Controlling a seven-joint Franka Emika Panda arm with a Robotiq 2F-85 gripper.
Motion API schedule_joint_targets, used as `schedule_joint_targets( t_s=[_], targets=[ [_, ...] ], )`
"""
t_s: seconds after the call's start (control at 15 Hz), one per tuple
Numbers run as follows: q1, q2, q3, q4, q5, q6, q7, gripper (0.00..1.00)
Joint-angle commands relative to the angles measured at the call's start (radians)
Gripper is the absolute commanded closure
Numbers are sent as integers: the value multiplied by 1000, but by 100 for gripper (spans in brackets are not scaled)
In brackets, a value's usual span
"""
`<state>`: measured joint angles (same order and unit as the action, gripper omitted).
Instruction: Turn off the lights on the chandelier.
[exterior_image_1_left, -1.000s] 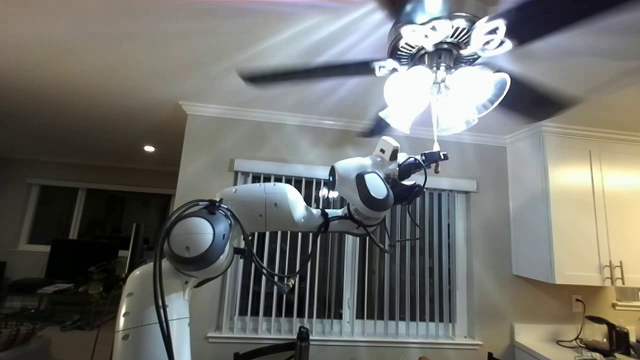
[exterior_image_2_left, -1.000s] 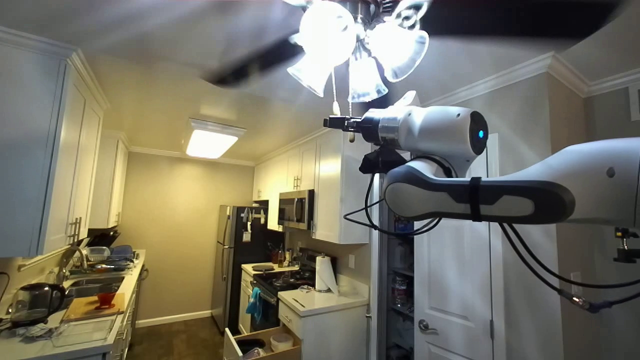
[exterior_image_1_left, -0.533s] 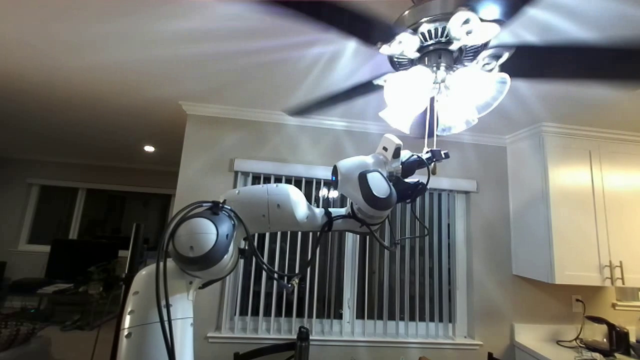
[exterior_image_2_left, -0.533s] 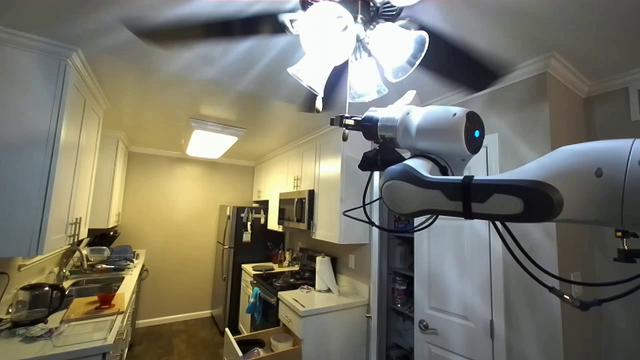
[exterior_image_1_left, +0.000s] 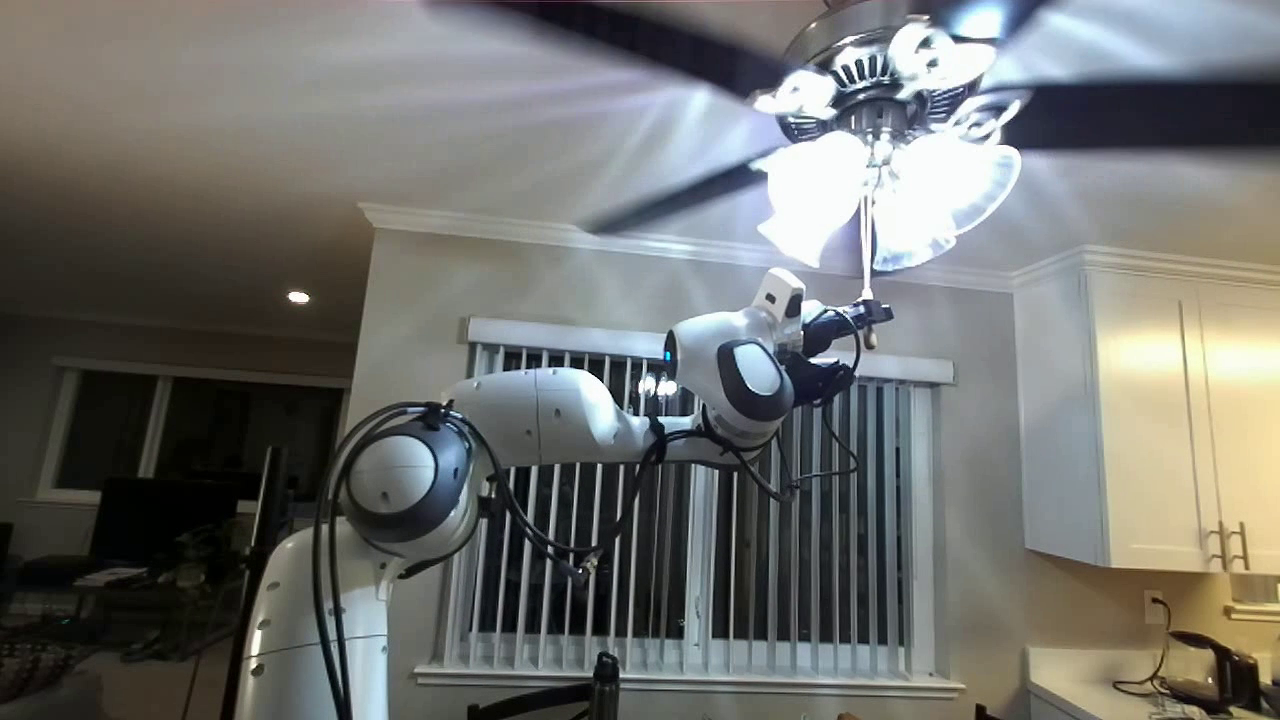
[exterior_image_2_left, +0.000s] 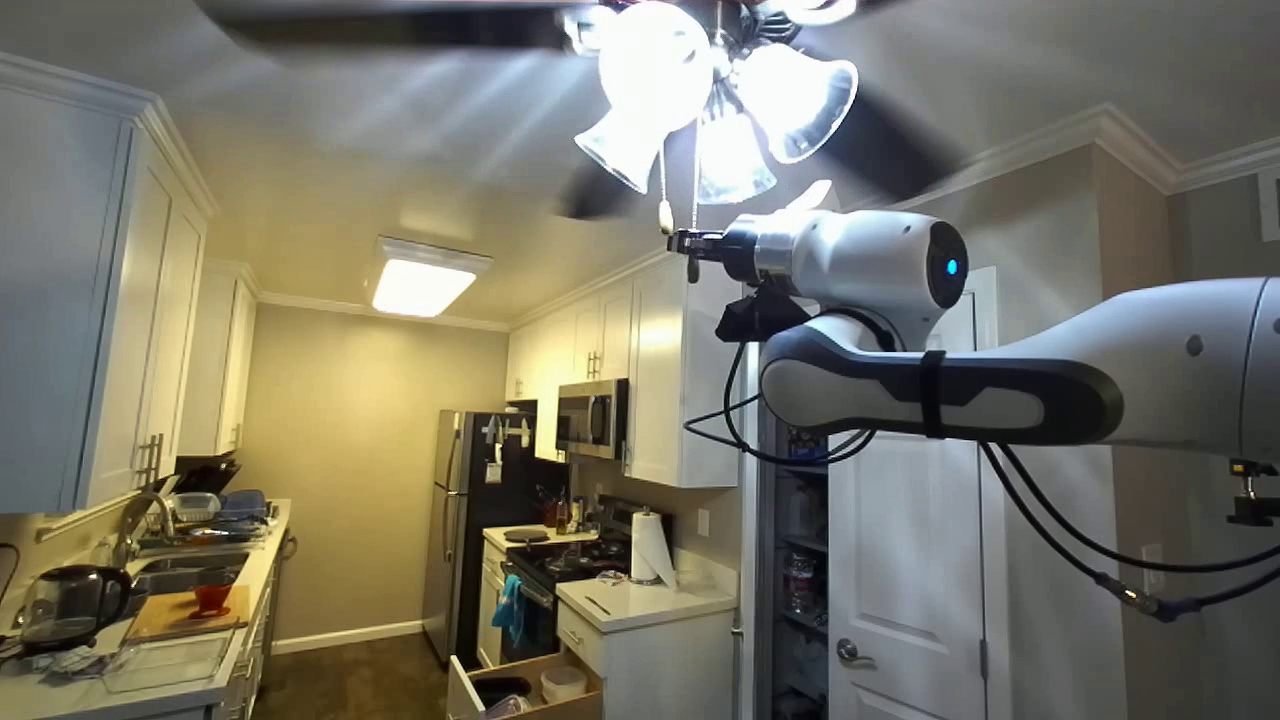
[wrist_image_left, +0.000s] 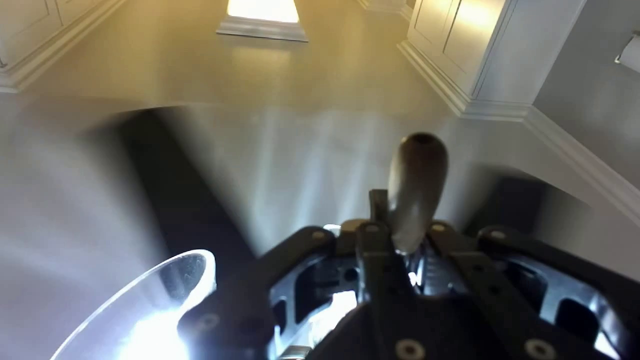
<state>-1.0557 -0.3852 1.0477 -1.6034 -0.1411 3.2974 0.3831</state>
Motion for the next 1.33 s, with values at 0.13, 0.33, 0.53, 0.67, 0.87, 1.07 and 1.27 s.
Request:
schedule_joint_targets(
  t_s=[0.13, 0.33, 0.53, 0.67, 0.87, 1.07, 1.27],
  targets=[
    [7, -12, -27, -15, 1, -68, -3, 99],
    [16, -29, -64, -50, -8, -153, -18, 99],
    [28, -34, -89, -53, -3, -179, -16, 99],
    [37, -37, -99, -52, 27, -179, -34, 99],
    [30, -42, -95, -50, 8, -177, 1, 63],
    [34, -47, -93, -68, 8, -181, 1, 44],
    [56, -54, -106, -101, 15, -218, -39, 24]
  ],
)
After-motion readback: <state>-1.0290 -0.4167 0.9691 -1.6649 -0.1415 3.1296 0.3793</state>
